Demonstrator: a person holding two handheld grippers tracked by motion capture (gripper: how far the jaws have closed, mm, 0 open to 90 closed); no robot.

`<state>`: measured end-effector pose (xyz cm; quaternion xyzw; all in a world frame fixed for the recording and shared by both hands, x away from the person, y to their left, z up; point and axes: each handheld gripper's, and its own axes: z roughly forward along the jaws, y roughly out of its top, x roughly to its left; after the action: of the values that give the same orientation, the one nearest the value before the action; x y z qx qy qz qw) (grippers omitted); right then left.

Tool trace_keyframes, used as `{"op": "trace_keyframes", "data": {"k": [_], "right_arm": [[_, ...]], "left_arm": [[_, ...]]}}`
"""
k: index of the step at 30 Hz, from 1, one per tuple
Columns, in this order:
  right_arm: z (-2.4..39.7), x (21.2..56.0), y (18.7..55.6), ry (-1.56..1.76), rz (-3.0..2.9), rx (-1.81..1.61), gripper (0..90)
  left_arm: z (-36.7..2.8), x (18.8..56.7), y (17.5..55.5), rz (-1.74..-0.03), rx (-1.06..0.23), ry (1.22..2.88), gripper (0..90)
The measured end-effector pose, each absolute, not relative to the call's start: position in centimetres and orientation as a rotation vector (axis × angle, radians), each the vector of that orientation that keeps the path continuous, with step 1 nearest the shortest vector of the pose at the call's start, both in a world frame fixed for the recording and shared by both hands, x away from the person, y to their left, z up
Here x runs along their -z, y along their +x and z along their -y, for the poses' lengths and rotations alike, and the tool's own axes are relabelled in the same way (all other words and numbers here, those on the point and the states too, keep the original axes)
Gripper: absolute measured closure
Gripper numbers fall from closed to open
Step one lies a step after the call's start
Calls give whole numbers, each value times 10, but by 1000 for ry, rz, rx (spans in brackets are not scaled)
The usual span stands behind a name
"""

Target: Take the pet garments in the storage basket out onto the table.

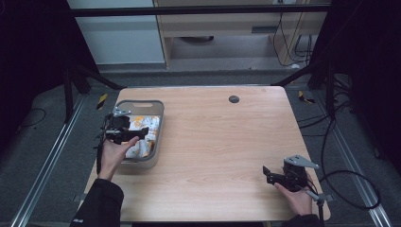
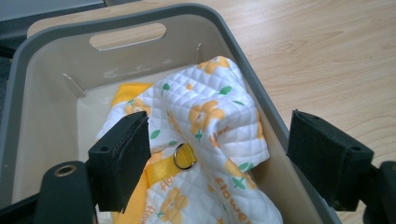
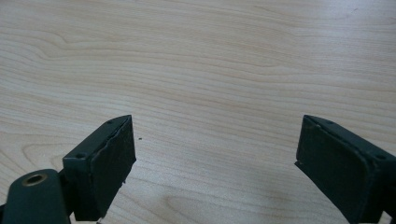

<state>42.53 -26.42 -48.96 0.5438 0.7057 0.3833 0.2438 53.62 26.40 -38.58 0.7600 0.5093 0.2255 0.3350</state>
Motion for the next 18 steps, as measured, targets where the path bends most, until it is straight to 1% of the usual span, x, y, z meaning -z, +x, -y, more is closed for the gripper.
{"op": "trace_keyframes", "data": {"k": [18], "right_arm": [[263,491,426,1482,-1950,-1039,114]], "left_arm": [[-261,409,549,-1391,-517,2043,249]]}}
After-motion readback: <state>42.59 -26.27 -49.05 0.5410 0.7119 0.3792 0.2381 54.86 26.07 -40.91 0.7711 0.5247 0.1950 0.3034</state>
